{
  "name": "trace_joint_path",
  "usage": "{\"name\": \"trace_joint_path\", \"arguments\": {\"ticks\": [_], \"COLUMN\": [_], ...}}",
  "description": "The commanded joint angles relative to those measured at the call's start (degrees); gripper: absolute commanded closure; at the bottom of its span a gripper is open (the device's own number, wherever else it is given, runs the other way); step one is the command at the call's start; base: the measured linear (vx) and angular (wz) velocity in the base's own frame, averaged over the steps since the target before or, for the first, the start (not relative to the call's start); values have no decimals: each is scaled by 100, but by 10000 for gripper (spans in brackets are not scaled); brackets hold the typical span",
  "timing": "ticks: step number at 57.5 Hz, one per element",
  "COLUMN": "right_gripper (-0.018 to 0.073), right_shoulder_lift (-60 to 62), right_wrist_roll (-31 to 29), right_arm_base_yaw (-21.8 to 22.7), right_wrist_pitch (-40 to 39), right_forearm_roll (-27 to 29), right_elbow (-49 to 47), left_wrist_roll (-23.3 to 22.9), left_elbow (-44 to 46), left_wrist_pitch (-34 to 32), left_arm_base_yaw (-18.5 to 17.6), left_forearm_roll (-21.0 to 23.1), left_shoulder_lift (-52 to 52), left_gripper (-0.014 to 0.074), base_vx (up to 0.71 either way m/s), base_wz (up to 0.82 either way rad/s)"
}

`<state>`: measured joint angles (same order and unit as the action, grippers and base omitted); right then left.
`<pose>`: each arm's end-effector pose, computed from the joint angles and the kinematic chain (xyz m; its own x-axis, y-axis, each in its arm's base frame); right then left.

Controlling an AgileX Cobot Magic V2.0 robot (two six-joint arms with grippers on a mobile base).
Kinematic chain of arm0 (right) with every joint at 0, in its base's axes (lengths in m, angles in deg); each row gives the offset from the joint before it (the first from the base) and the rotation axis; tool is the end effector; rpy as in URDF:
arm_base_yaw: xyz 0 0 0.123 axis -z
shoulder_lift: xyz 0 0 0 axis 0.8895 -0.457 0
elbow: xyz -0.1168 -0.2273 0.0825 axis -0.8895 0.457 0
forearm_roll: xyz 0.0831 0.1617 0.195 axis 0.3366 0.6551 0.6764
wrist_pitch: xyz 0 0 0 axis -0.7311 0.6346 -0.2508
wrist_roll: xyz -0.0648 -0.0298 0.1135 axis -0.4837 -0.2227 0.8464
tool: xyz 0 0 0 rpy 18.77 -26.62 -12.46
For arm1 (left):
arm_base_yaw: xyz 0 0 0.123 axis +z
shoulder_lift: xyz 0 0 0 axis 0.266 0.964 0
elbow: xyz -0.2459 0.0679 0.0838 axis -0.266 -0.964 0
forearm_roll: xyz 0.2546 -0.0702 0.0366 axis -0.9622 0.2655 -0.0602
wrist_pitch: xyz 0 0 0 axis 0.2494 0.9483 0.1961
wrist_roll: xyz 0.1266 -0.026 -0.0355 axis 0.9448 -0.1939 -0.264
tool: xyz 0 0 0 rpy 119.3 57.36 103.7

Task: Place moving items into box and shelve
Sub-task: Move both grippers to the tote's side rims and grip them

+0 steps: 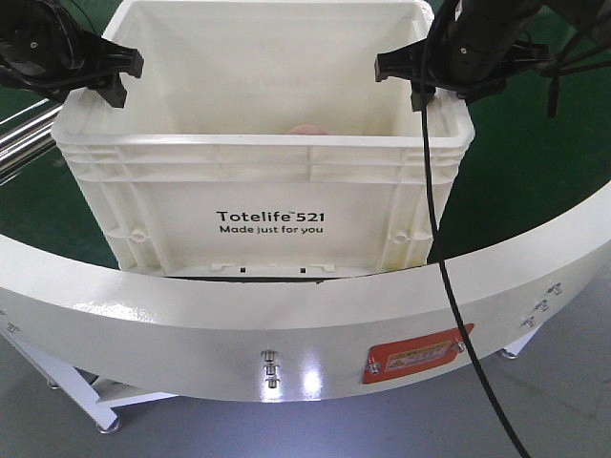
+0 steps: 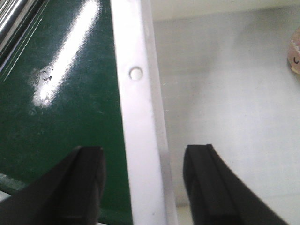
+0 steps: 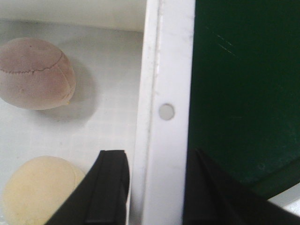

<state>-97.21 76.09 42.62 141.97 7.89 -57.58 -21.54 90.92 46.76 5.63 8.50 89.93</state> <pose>0.4183 0.1263 0.2823 -0.8760 -0.1300 -0.4644 -0.1001 0.9910 -0.0885 0.4059 -0.0639 0.3017 -0.8719 0.0987 -0.4796 0.1043 0.9944 0.0152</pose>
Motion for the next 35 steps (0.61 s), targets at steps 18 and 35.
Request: {"name": "trace_joint_path", "arguments": {"ticks": [18, 35], "right_gripper": [440, 443], "right_shoulder_lift": [295, 295], "right_wrist_roll": [20, 15], "right_arm_base_yaw": [18, 18], "right_wrist_pitch": [-161, -210], "right_forearm_roll": [-130, -130], "right_elbow": [-191, -191], "left_wrist_roll": [5, 53], "left_elbow": [202, 202], "left_wrist_pitch": [-160, -155], "left_arm_base_yaw": [-23, -23], "left_forearm_roll": [5, 5], "left_shoulder_lift": [-253, -253], "left_gripper": [404, 468], "base_vx": [0, 0], "base_wz": [0, 0]}}
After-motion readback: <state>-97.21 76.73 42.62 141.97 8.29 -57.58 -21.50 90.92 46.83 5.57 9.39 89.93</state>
